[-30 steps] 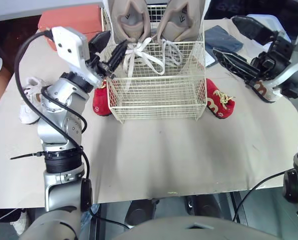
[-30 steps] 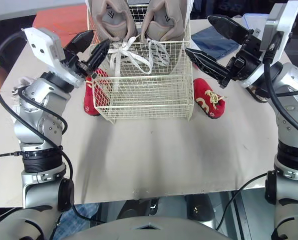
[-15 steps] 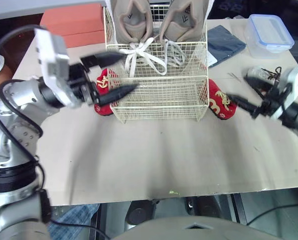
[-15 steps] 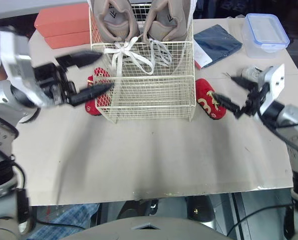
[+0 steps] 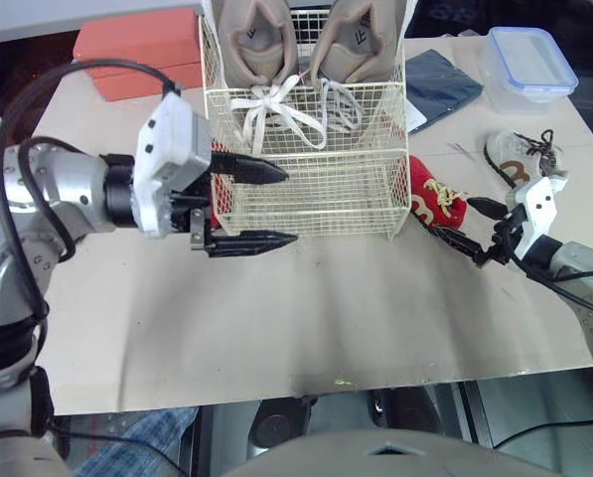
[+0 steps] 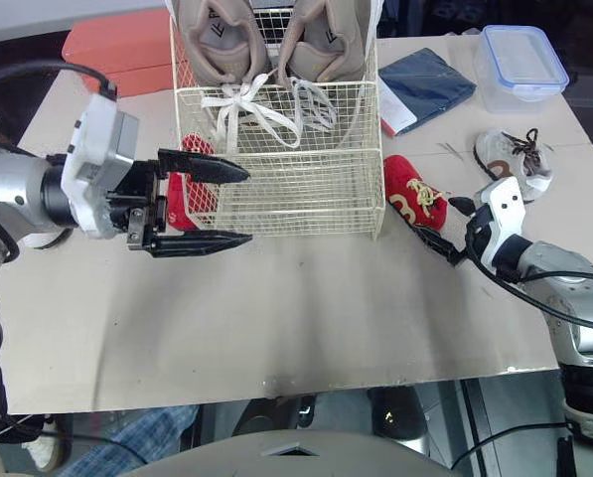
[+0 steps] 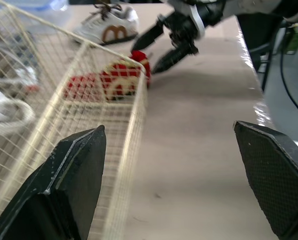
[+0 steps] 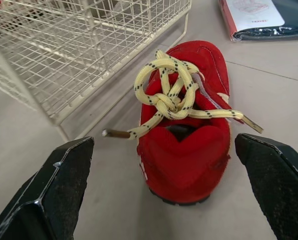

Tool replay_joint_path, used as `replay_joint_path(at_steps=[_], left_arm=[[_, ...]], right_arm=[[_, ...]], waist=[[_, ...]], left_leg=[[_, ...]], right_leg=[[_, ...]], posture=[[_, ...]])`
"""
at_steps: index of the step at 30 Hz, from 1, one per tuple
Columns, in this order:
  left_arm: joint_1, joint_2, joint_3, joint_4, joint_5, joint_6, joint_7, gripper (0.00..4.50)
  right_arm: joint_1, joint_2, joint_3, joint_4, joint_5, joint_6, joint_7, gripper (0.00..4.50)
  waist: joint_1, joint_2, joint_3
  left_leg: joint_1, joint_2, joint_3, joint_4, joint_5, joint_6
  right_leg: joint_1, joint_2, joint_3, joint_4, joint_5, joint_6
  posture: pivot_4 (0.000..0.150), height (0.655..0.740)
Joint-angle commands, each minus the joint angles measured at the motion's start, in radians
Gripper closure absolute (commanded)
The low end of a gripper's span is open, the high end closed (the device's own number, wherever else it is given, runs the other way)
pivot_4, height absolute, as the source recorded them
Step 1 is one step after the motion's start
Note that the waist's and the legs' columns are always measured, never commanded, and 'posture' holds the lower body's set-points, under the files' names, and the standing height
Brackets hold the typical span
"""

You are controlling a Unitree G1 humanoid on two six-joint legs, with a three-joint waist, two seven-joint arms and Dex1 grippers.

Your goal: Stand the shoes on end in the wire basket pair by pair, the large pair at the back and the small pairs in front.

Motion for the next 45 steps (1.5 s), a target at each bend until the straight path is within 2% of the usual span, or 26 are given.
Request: replay_joint_path(at_steps=[1,2,5,8,9,14,26,29,31,32,34,36,42,45], left_arm=[[-0.028,-0.01,0.022,-0.046,-0.05,0.037,0.039,0.09],[-0.03,-0.013,0.026,-0.049,-0.057,0.042,0.043,0.09],[-0.041,-0.016,0.021,-0.054,-0.064,0.053,0.055,0.0],[-0.06,-0.016,0.007,-0.054,-0.058,0.057,0.057,0.0],[-0.069,-0.019,0.005,-0.052,-0.061,0.06,0.059,0.0],[-0.094,-0.027,-0.01,-0.05,-0.056,0.063,0.059,0.0],[-0.15,-0.059,-0.056,-0.038,-0.031,0.047,0.049,0.0],[-0.156,-0.066,-0.065,-0.035,-0.024,0.045,0.044,0.0],[-0.156,-0.067,-0.068,-0.033,-0.015,0.042,0.038,0.0],[-0.157,-0.068,-0.069,-0.032,-0.013,0.042,0.036,0.0],[-0.161,-0.069,-0.069,-0.035,-0.019,0.048,0.033,0.0],[-0.162,-0.066,-0.067,-0.038,-0.027,0.055,0.029,0.0],[-0.164,-0.059,-0.072,-0.039,-0.035,0.068,0.008,0.0],[-0.167,-0.061,-0.078,-0.035,-0.027,0.066,0.002,0.0]], right_arm=[[-0.047,0.013,0.001,0.017,-0.025,-0.039,0.002,0.0],[-0.06,0.016,0.003,0.024,-0.032,-0.042,-0.002,0.0],[-0.067,0.012,0.011,0.022,-0.043,-0.036,0.005,0.71],[-0.052,0.005,0.01,0.009,-0.048,-0.029,0.015,2.01],[-0.047,0.002,0.009,0.006,-0.05,-0.024,0.015,2.26],[-0.026,0.001,0.003,0.003,-0.052,-0.009,0.01,4.47],[-0.014,-0.008,-0.091,-0.004,-0.009,-0.029,0.015,4.47],[0.008,-0.039,-0.083,-0.024,0.012,0.025,0.054,4.47],[0.018,-0.035,-0.077,-0.045,0.037,0.059,0.056,3.67],[0.022,-0.03,-0.075,-0.051,0.035,0.055,0.051,3.48],[0.025,-0.013,-0.082,-0.041,0.01,0.02,0.027,2.67],[0.042,-0.017,-0.089,-0.043,0.013,0.025,0.035,1.64],[0.088,-0.023,-0.118,-0.091,0.071,0.07,0.057,1.64],[0.101,-0.035,-0.107,-0.089,0.05,0.074,0.048,1.64]], waist=[[-0.001,0.0,0.0],[-0.002,0.0,0.0],[-0.002,0.0,0.0],[0.001,0.0,0.0],[0.002,0.0,0.0],[0.002,0.0,0.0],[0.005,-0.001,0.001],[0.001,-0.001,0.001],[0.0,-0.001,0.001],[-0.001,-0.001,0.001],[-0.002,-0.001,0.001],[-0.001,-0.001,0.001],[0.003,-0.001,0.001],[0.002,-0.001,0.001]], left_leg=[[0.0,0.0,0.0,0.0,0.0,0.0],[0.0,0.0,0.0,0.0,0.0,0.0],[0.0,0.0,0.0,0.0,0.0,0.0],[0.0,0.0,0.0,0.0,0.0,0.0],[0.0,0.0,0.0,0.0,0.0,0.0],[0.0,0.0,0.0,0.0,0.0,0.0],[-0.001,0.0,0.0,0.0,0.0,0.0],[0.0,0.0,0.0,0.0,0.0,0.0],[0.0,0.0,0.0,0.0,0.0,0.0],[0.0,0.0,0.0,0.0,0.0,0.0],[0.0,0.0,0.0,0.0,0.0,0.0],[0.0,0.0,0.0,0.0,0.0,0.0],[0.0,0.0,0.0,0.0,0.0,0.0],[0.0,0.0,0.0,0.0,0.0,0.0]], right_leg=[[0.0,0.0,0.0,0.0,0.0,0.0],[0.0,0.0,0.001,0.0,0.0,0.0],[0.0,0.0,0.0,0.001,0.0,0.0],[0.0,0.0,0.0,0.0,0.0,0.0],[0.0,0.0,0.0,0.0,0.0,0.0],[0.0,0.0,0.0,0.0,0.0,0.0],[0.0,0.0,0.0,0.0,0.0,0.0],[0.0,0.0,0.0,0.0,0.0,0.0],[0.0,0.0,0.0,0.0,0.0,0.0],[0.0,0.0,0.0,0.0,0.0,0.0],[0.0,0.0,0.0,0.001,0.0,0.0],[0.0,0.0,0.0,0.001,0.0,0.0],[0.0,0.0,0.0,0.0,0.0,0.0],[0.0,0.0,0.0,0.0,0.0,0.0]], posture=[[0.15,0.74],[0.15,0.74],[0.15,0.74],[0.15,0.74],[0.15,0.74],[0.15,0.74],[0.15,0.74],[0.15,0.74],[0.15,0.74],[0.15,0.74],[0.15,0.74],[0.15,0.74],[0.15,0.74],[0.15,0.74]])
